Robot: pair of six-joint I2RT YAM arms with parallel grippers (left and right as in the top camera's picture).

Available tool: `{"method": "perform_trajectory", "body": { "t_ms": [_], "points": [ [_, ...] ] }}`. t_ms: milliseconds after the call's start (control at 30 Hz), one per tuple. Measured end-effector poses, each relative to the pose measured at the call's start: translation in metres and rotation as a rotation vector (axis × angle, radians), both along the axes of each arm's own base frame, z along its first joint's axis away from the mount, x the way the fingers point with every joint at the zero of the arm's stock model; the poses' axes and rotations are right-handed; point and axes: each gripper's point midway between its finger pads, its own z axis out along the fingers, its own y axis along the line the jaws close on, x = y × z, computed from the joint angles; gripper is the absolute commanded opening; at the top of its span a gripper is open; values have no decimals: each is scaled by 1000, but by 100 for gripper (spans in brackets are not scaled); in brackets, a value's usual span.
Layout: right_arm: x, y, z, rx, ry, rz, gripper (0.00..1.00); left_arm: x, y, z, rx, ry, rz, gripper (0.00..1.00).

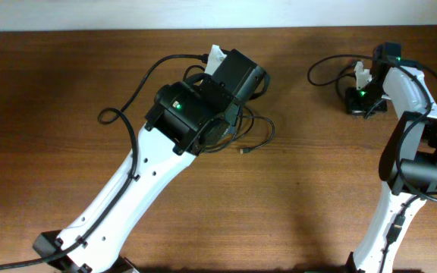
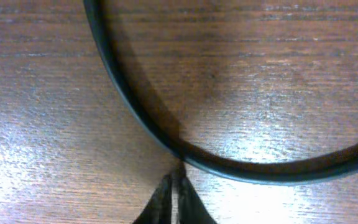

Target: Untangle cables

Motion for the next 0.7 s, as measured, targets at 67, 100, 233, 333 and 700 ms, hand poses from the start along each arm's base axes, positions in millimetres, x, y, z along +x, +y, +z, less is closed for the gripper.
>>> {"method": "perform_trajectory", "body": {
  "t_ms": [67, 100, 233, 333, 700],
  "points": [
    [7, -2, 1, -7, -31, 1, 4, -1, 1, -1, 3, 4, 0, 0],
    [14, -6, 1, -13, -59, -4, 4, -1, 1, -1, 4, 5, 0, 0],
    [25, -39, 6, -25, -137, -65, 4, -3, 2, -2, 12, 15, 0, 0],
    [18, -112, 24, -40, -186, -204, 4, -6, 0, -5, 0, 36, -13, 0],
    [-28, -172, 130, -76, -218, -469, 4, -14, -34, 9, 20, -69, -82, 0]
  ]
}}
